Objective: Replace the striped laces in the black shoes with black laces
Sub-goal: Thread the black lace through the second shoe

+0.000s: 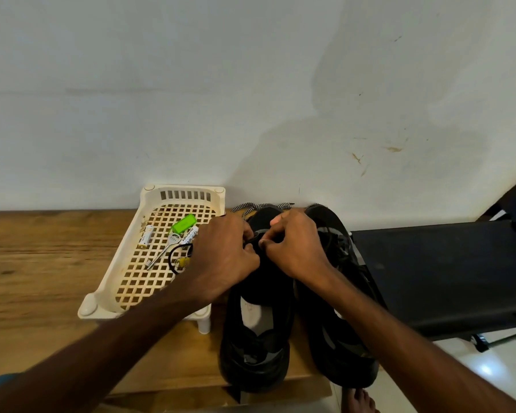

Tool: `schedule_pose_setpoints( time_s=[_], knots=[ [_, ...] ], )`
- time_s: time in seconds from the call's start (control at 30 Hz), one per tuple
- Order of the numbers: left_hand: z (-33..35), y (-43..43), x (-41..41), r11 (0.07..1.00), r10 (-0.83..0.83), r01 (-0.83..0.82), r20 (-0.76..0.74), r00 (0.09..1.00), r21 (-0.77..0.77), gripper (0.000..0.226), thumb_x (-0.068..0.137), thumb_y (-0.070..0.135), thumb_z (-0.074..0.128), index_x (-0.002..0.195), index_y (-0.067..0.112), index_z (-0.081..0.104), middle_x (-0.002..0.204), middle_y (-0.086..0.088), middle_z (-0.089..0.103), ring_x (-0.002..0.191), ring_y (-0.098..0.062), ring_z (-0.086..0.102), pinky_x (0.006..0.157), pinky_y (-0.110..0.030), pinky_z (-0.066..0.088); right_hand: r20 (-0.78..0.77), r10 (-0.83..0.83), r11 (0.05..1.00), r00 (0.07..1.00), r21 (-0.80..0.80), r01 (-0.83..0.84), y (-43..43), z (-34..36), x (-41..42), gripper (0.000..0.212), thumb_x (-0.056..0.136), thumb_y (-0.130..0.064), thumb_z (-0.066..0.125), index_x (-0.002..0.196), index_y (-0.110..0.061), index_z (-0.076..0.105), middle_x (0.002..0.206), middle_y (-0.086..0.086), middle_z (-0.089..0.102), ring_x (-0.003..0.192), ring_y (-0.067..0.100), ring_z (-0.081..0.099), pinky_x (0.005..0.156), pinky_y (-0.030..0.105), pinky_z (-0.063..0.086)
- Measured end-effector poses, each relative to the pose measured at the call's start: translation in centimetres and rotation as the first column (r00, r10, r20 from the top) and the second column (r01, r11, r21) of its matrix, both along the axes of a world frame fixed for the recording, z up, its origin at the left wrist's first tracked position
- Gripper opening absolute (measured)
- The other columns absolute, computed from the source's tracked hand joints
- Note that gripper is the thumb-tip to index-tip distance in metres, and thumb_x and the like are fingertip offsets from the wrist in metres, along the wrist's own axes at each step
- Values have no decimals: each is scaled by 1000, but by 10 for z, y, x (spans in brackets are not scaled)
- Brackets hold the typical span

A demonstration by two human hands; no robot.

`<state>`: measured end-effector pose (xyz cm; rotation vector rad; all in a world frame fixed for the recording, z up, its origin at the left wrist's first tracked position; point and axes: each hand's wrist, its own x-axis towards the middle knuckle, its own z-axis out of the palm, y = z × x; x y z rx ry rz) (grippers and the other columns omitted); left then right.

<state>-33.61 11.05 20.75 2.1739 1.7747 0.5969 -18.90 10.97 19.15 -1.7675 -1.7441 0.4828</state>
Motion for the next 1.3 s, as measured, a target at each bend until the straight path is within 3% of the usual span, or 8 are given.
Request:
schedule_pose_setpoints(
  time_s=[0.33, 0.63, 0.93, 1.03, 1.13, 1.17, 1.23, 1.3],
  knots=[
    [-1, -1, 3, 999, -49, 48, 38, 998, 24, 17, 83, 24, 71, 97, 22, 81, 96, 7, 75, 91, -13, 68, 82, -27, 50, -96, -50, 998, 994, -27, 48, -1, -4, -1, 10, 82, -9, 80, 73, -12, 83, 75, -1, 70, 84, -2, 54, 64, 1, 34],
    [-14, 16, -11, 979, -20, 92, 364, 931, -181, 13, 92, 8, 71, 87, 18, 78, 60, 9, 70, 46, -10, 69, 45, -16, 52, -268, -71, 981, 961, -192, 19, 0, -6, 6, 11, 82, -3, 80, 83, -13, 84, 96, -8, 71, 112, 5, 57, 94, 30, 45],
    [-8, 21, -10, 992, -6, 48, 331, 943, -121, 19, 92, 11, 64, 79, 23, 69, 79, 8, 72, 74, -5, 69, 67, -17, 54, -106, -24, 991, 994, -135, 9, 1, -6, 10, 16, 81, -1, 75, 90, -11, 83, 102, -4, 66, 102, 3, 54, 67, 3, 32],
    [14, 37, -33, 953, 175, 121, 831, 528, -278, 15, 103, 11, 46, 100, 12, 61, 98, -7, 78, 93, -21, 76, 85, -38, 60, -67, 13, 995, 998, -98, -20, 1, -7, 10, 17, 83, 0, 71, 88, -12, 82, 91, -8, 66, 84, 1, 58, 59, -3, 37],
    [30, 46, -51, 930, 295, 237, 955, -19, -282, 14, 105, 11, 38, 97, 13, 50, 83, -5, 69, 64, -15, 64, 61, -29, 56, -74, 47, 997, 996, -62, -52, 2, -3, 13, 17, 91, -5, 67, 92, -15, 80, 91, -8, 72, 78, -5, 61, 66, -5, 39],
    [30, 46, -51, 932, 288, 213, 956, 54, -293, 13, 104, 11, 41, 96, 14, 51, 78, 0, 62, 55, -10, 52, 51, -23, 47, -86, 36, 999, 996, -31, -39, 3, 0, 16, 16, 93, -6, 66, 96, -15, 79, 92, -8, 72, 79, -8, 60, 68, -5, 39],
    [22, 40, -46, 972, 64, 132, 760, 647, -194, 7, 100, 18, 56, 99, 19, 62, 85, 10, 64, 59, -4, 52, 54, -18, 41, -83, -3, 998, 997, 59, 8, 2, 5, 21, 13, 96, -13, 64, 102, -15, 76, 91, -11, 70, 79, -9, 60, 71, -2, 42],
    [5, 32, -40, 963, -266, 268, 73, 961, -19, 14, 90, 34, 71, 104, 31, 69, 94, 17, 69, 82, 1, 62, 71, -23, 49, -23, -30, 991, 999, 133, 33, -3, 9, 26, 12, 97, -20, 64, 104, -19, 74, 88, -13, 69, 78, -3, 63, 80, 12, 52]
  ],
)
